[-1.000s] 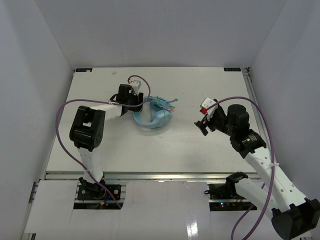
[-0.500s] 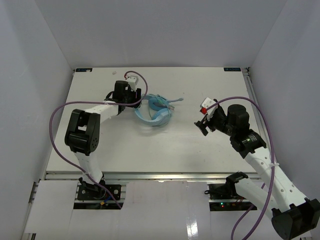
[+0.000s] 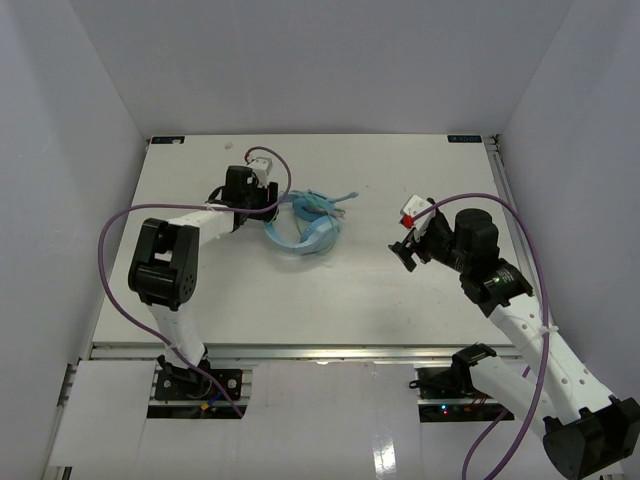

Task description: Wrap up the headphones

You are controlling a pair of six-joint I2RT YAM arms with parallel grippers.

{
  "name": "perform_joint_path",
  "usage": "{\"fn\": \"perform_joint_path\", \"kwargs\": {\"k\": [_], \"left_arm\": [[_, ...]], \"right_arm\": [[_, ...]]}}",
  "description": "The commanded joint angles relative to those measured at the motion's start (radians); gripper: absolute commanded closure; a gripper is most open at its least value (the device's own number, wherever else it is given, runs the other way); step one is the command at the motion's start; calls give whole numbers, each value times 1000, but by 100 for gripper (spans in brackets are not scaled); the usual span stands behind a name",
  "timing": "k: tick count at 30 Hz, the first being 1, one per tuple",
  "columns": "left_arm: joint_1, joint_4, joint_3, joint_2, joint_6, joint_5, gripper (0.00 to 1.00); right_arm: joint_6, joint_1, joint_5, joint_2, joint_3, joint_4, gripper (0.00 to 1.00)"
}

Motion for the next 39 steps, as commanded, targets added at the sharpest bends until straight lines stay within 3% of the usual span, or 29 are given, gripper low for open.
{"fn": "perform_joint_path", "kwargs": {"k": [1, 5, 9, 23, 35, 39], "left_arm": [[28, 5, 3, 2, -35, 34, 30], [57, -21, 14, 25, -69, 91, 29], [77, -72, 48, 73, -85, 158, 19], [109, -60, 37, 64, -102, 210, 19], [116, -96, 10, 61, -47, 115, 27], [122, -83, 4, 68, -51, 140, 28]], "right_arm": [[3, -3, -5, -13, 9, 24, 16], [0, -2, -5, -13, 3, 25, 16], [-1, -3, -5, -13, -1, 27, 16], [-7, -3, -2, -18, -4, 28, 16], [-8, -3, -2, -18, -2, 28, 16], [-8, -3, -2, -16, -1, 27, 16]]}}
